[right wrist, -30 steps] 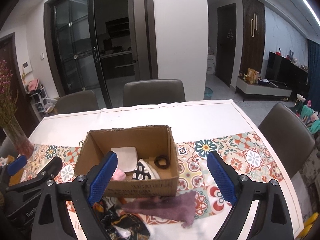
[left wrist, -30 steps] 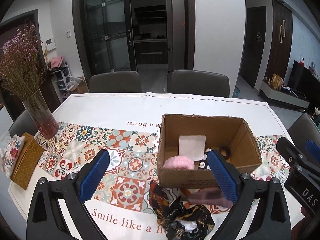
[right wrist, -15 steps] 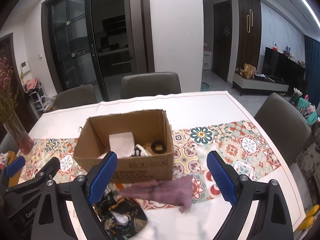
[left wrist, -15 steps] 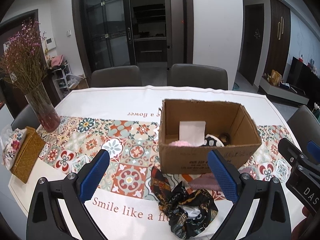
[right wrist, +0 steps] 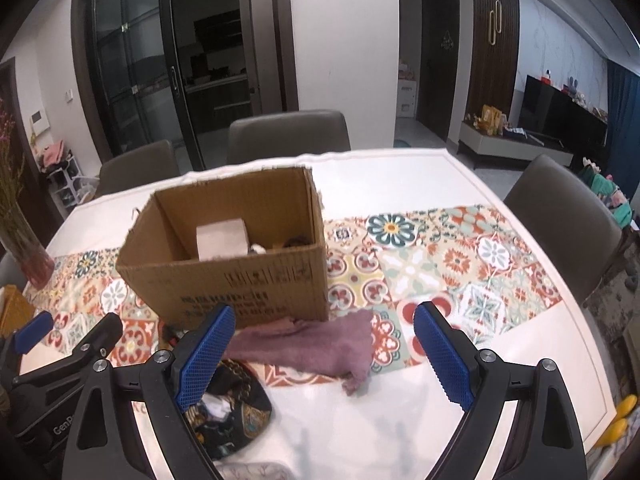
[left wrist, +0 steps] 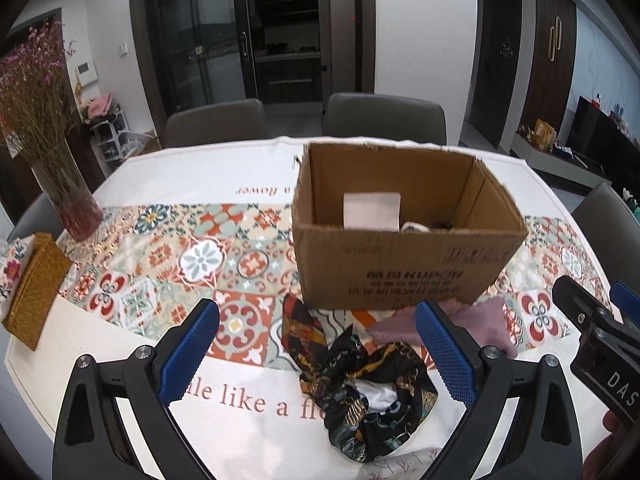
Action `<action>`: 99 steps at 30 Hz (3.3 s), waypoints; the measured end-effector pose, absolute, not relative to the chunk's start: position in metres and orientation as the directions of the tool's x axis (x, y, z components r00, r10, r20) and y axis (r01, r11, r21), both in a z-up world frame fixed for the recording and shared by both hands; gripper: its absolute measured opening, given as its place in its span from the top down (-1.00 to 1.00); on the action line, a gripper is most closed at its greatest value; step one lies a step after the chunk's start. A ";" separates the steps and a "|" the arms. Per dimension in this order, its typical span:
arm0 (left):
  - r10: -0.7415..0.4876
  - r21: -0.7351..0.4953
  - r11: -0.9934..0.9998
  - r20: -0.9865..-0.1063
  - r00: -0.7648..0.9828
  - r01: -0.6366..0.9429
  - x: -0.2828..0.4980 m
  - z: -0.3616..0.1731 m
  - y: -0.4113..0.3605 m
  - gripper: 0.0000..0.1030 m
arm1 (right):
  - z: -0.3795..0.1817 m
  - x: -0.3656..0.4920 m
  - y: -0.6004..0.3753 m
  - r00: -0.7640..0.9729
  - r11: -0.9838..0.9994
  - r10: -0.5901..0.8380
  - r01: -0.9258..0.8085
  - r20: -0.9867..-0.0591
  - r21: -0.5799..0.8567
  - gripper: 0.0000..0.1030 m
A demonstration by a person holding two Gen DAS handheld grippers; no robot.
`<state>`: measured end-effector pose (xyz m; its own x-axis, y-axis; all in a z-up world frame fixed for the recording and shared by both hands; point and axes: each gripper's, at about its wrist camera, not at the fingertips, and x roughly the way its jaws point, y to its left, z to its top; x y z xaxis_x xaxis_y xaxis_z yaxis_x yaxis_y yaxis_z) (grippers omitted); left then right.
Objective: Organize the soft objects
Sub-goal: 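Withdraw both tools from the box toward the black patterned scarf, then close the left tool on the black patterned scarf, then close the right tool on the zigzag-edged white cloth while the left tool holds the scarf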
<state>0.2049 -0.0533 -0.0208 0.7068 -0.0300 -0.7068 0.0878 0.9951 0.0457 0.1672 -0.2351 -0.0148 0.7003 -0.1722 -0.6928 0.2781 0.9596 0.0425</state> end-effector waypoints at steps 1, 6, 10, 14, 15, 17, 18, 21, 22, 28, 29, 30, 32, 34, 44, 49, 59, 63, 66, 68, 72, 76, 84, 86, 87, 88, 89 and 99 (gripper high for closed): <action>-0.033 0.044 0.995 -0.711 0.703 0.091 0.205 -0.025 -0.053 -0.94 | -0.019 0.167 -0.235 0.696 0.959 -0.172 0.281 -0.697 0.043 -0.78; -0.041 0.042 0.994 -0.736 0.676 0.105 0.205 -0.050 -0.053 -0.93 | -0.040 0.168 -0.235 0.673 0.957 -0.160 0.284 -0.722 0.053 -0.78; -0.029 0.050 0.994 -0.754 0.657 0.101 0.207 -0.068 -0.050 -0.93 | -0.060 0.173 -0.232 0.647 0.963 -0.141 0.266 -0.749 0.049 -0.78; -0.020 0.051 0.994 -0.769 0.638 0.093 0.209 -0.084 -0.047 -0.90 | -0.074 0.176 -0.227 0.633 0.967 -0.129 0.250 -0.763 0.044 -0.78; -0.019 0.051 0.994 -0.776 0.631 0.093 0.210 -0.088 -0.048 -0.89 | -0.078 0.176 -0.227 0.631 0.967 -0.126 0.250 -0.766 0.048 -0.78; -0.021 0.052 0.994 -0.789 0.615 0.101 0.212 -0.096 -0.049 -0.85 | -0.084 0.177 -0.229 0.622 0.966 -0.122 0.255 -0.773 0.053 -0.78; -0.022 0.054 0.993 -0.791 0.611 0.105 0.212 -0.099 -0.050 -0.85 | -0.088 0.178 -0.230 0.616 0.964 -0.119 0.259 -0.778 0.057 -0.78; -0.022 0.060 0.991 -0.798 0.602 0.116 0.216 -0.107 -0.053 -0.76 | -0.099 0.180 -0.234 0.598 0.960 -0.112 0.270 -0.794 0.068 -0.78; -0.022 0.063 0.991 -0.801 0.598 0.120 0.218 -0.111 -0.055 -0.71 | -0.103 0.181 -0.235 0.589 0.960 -0.108 0.270 -0.801 0.068 -0.78; -0.038 0.043 0.990 -0.842 0.539 0.137 0.230 -0.138 -0.061 -0.32 | -0.121 0.190 -0.237 0.560 0.962 -0.100 0.264 -0.822 0.063 -0.78; -0.044 0.035 0.990 -0.848 0.529 0.138 0.232 -0.141 -0.062 -0.32 | -0.124 0.191 -0.237 0.556 0.962 -0.100 0.264 -0.825 0.061 -0.78; -0.047 0.031 0.990 -0.851 0.523 0.139 0.234 -0.144 -0.062 -0.32 | -0.125 0.192 -0.237 0.553 0.962 -0.101 0.265 -0.827 0.060 -0.78; -0.042 0.036 0.990 -0.854 0.519 0.138 0.236 -0.148 -0.064 -0.32 | -0.129 0.195 -0.238 0.545 0.963 -0.098 0.264 -0.833 0.059 -0.78; -0.042 0.036 0.989 -0.856 0.515 0.140 0.239 -0.152 -0.066 -0.32 | -0.131 0.197 -0.240 0.539 0.963 -0.100 0.264 -0.836 0.056 -0.78; -0.036 0.047 0.986 -0.880 0.474 0.161 0.250 -0.173 -0.075 0.42 | -0.145 0.205 -0.248 0.514 0.959 -0.099 0.278 -0.852 0.056 -0.79; -0.045 0.037 0.986 -0.883 0.467 0.165 0.251 -0.175 -0.075 0.67 | -0.146 0.205 -0.247 0.516 0.961 -0.099 0.272 -0.851 0.053 -0.79; -0.057 0.038 0.984 -0.860 0.507 0.174 0.237 -0.154 -0.071 0.74 | -0.132 0.195 -0.246 0.547 0.960 -0.098 0.272 -0.832 0.066 -0.79; -0.064 0.029 0.985 -0.849 0.525 0.168 0.230 -0.141 -0.065 0.74 | -0.122 0.191 -0.242 0.565 0.961 -0.099 0.267 -0.819 0.069 -0.79; -0.067 0.026 0.987 -0.836 0.545 0.161 0.223 -0.129 -0.058 0.74 | -0.117 0.188 -0.238 0.576 0.963 -0.097 0.261 -0.812 0.071 -0.79; -0.066 0.026 0.988 -0.826 0.559 0.155 0.211 -0.120 -0.055 0.74 | -0.113 0.187 -0.235 0.584 0.964 -0.093 0.255 -0.807 0.074 -0.79; -0.068 0.016 0.990 -0.807 0.586 0.137 0.206 -0.103 -0.043 0.74 | -0.105 0.186 -0.221 0.602 0.971 -0.079 0.228 -0.795 0.076 -0.78; -0.059 0.015 0.994 -0.782 0.621 0.113 0.197 -0.083 -0.025 0.74 | -0.100 0.185 -0.202 0.614 0.979 -0.063 0.193 -0.787 0.072 -0.78; -0.008 0.025 0.999 -0.764 0.646 0.043 0.187 -0.078 0.015 0.74 | -0.104 0.184 -0.160 0.606 0.992 -0.046 0.123 -0.794 0.036 -0.78; 0.004 0.027 0.999 -0.765 0.644 0.025 0.184 -0.081 0.025 0.74 | -0.107 0.184 -0.150 0.601 0.994 -0.049 0.111 -0.798 0.022 -0.78; 0.008 0.027 0.999 -0.765 0.643 0.020 0.184 -0.083 0.028 0.74 | -0.110 0.185 -0.146 0.597 0.994 -0.050 0.106 -0.801 0.016 -0.78; 0.013 0.028 1.000 -0.767 0.641 0.013 0.183 -0.085 0.033 0.74 | -0.112 0.185 -0.142 0.592 0.995 -0.051 0.102 -0.804 0.012 -0.78; 0.020 0.030 1.000 -0.768 0.640 0.005 0.183 -0.088 0.038 0.74 | -0.115 0.186 -0.137 0.588 0.995 -0.050 0.098 -0.807 0.010 -0.78; 0.070 0.053 0.998 -0.798 0.598 -0.046 0.186 -0.113 0.069 0.74 | -0.159 0.204 -0.107 0.507 0.997 -0.058 0.070 -0.860 -0.026 -0.77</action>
